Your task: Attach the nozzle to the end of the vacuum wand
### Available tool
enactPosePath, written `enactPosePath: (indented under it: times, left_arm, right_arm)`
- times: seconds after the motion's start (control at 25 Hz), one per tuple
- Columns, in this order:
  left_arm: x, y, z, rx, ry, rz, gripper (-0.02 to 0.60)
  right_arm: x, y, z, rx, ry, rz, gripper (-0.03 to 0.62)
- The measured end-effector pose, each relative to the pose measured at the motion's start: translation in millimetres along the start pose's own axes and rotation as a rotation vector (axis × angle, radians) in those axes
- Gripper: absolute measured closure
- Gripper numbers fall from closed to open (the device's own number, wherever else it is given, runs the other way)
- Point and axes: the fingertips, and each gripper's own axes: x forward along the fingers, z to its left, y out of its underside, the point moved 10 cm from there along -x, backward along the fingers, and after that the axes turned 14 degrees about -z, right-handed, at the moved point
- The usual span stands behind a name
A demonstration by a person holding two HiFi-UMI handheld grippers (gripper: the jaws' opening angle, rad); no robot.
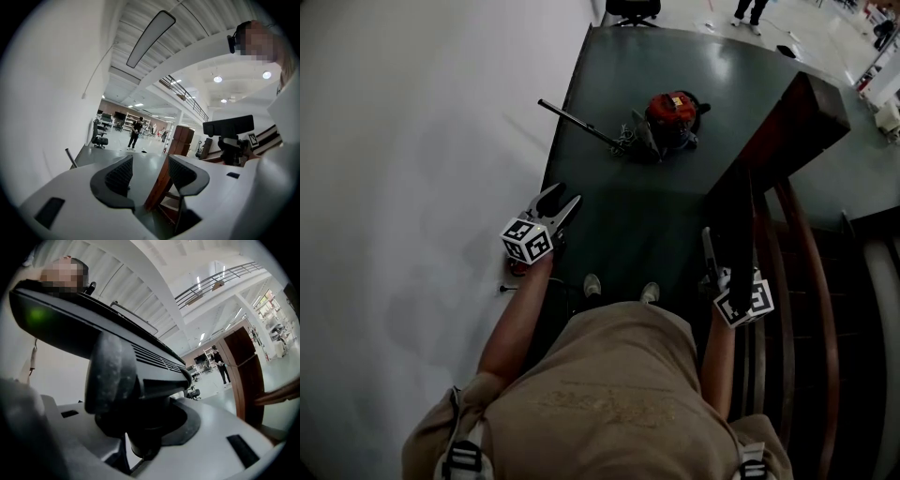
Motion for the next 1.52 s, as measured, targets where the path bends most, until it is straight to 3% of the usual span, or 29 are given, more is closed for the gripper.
enactPosePath:
  times: [0.36, 0.76, 1.0, 1.24, 1.52]
  left_arm:
    - [20, 15, -16, -0.016, 0.024, 0.004, 0.331]
    - [15, 1, -4, -0.003, 0.001, 0.002, 0.331]
    - [32, -5, 45, -0.021, -0.002, 0.001, 0.331]
    - [54, -37, 95, -0.020, 0.024, -0.016, 0.331]
    - [95, -52, 197, -0.051, 0.045, -0.033, 0.331]
  right_arm:
    - [29, 15, 3, -0.031, -0.111, 0.073, 0.445]
    - [42, 27, 10, -0.061, -0.228, 0.152, 0.445]
    - [101, 51, 10, -0.084, -0.260, 0.194, 0.445]
    - [180, 72, 26, -0.095, -0.269, 0.224, 0.445]
    - [301, 126, 40, -0.111, -0.291, 0.259, 0.445]
